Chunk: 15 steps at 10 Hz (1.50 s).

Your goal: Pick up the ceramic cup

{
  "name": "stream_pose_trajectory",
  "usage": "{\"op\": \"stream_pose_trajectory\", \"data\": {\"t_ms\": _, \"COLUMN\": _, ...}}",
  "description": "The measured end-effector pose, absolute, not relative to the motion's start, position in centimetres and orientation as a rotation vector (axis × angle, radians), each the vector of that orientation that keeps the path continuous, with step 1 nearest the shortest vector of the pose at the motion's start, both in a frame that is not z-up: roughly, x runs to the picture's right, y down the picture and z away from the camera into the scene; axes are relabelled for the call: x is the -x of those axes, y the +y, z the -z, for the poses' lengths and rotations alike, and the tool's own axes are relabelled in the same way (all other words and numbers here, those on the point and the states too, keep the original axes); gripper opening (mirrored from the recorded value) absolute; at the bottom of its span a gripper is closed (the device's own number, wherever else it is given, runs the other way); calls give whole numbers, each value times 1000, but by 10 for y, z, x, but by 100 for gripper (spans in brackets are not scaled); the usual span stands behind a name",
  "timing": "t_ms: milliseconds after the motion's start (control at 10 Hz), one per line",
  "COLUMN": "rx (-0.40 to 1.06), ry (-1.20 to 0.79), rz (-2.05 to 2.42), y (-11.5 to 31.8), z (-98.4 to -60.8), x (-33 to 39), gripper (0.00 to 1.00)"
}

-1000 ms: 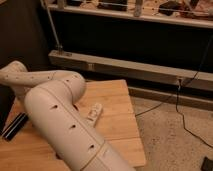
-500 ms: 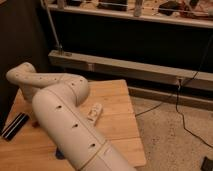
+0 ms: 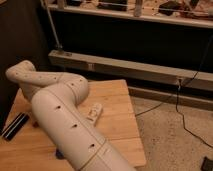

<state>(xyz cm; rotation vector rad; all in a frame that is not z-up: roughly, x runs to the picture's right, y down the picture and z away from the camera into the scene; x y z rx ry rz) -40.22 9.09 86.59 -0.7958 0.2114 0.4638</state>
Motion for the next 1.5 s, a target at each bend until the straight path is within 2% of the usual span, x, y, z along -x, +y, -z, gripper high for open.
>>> {"op": "stream_pose_trajectory", "data": {"t_ms": 300, "rx": 740, "ry": 195, "rz": -553, "y": 49, "z": -844, "x": 381, "gripper": 0}}
{"op": "stream_pose_trajectory", "data": {"t_ms": 500, "rx": 688, "ry": 180, "rz": -652, "y": 6, "z": -811, "x": 353, "gripper": 0}}
{"op": "stream_pose_trajectory", "data": {"t_ms": 700, "rx": 661, "ry": 193, "rz": -734, "y": -18, "z": -780, "x": 323, "gripper": 0}}
{"op": "stream_pose_trajectory", "data": {"t_ms": 1000, "rx": 654, "ry": 284, "rz": -827, "y": -24, "z": -735, "x": 276, "gripper": 0}}
{"op": "stream_pose_trajectory", "data": {"t_ms": 1500, "rx": 633, "ry": 374, "rz": -929, "y": -18, "z": -693, "x": 267, "gripper": 0}}
